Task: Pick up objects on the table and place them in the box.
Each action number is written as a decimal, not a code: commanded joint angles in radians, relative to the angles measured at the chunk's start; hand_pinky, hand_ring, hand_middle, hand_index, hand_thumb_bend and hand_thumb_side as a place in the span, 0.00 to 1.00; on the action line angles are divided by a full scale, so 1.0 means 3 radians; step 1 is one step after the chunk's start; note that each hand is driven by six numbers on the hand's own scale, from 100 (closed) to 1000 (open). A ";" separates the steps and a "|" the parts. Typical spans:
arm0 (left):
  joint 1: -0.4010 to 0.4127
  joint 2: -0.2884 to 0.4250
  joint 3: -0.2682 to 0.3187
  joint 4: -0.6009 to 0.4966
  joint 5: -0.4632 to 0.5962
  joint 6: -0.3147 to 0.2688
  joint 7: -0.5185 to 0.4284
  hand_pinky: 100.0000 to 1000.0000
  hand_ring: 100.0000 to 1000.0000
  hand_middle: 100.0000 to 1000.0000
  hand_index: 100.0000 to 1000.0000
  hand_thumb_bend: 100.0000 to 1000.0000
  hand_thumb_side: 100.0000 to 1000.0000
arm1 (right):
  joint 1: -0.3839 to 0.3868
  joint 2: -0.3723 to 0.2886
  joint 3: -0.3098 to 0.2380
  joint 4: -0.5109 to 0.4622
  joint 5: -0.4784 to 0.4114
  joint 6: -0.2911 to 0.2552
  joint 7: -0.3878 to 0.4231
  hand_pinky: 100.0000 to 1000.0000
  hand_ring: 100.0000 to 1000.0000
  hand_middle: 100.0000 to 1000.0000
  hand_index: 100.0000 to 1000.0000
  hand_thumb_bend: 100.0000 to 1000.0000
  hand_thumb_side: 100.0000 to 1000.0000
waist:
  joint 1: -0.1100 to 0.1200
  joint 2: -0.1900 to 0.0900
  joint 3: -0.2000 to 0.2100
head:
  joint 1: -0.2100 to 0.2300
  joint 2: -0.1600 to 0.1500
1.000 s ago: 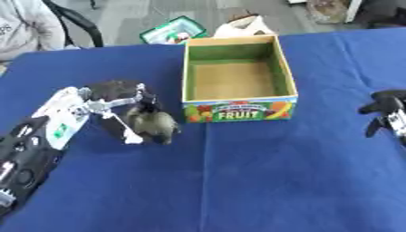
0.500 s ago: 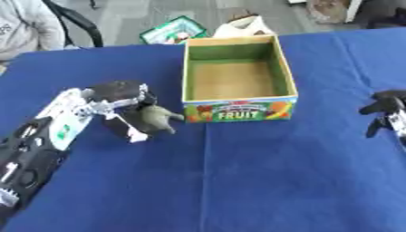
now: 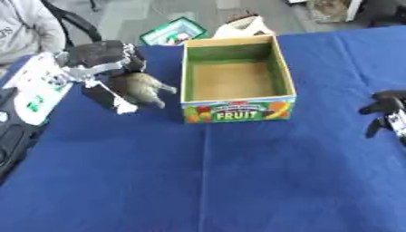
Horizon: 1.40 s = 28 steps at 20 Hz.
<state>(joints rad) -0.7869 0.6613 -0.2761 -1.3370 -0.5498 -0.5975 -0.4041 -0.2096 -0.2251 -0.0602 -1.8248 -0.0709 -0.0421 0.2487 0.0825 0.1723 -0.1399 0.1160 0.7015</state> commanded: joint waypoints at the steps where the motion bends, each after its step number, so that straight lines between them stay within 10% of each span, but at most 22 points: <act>1: -0.0185 0.0071 0.0092 0.0028 -0.0002 0.0026 0.0048 0.49 0.36 0.24 0.39 0.31 0.20 | -0.0025 -0.0068 0.0018 -0.0037 0.0005 -0.0004 0.0023 0.29 0.59 0.46 0.65 0.00 0.39 | -0.0005 -0.0059 -0.0020 | 0.0023 -0.0044; 28: -0.0775 -0.1013 0.0485 0.1500 -0.1938 0.0017 0.1296 0.52 0.42 0.34 0.48 0.43 0.23 | -0.0239 0.0000 0.0220 -0.0042 -0.0076 0.0006 0.0240 0.29 0.59 0.46 0.65 0.00 0.39 | 0.0055 0.0049 -0.0632 | 0.0346 -0.0188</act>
<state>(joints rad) -0.9920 0.3466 -0.1449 -0.8800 -1.1005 -0.5952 -0.0353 -0.2666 -0.2214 0.0057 -1.8245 -0.0819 -0.0391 0.3175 0.1082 0.2005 -0.3321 0.2145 0.6569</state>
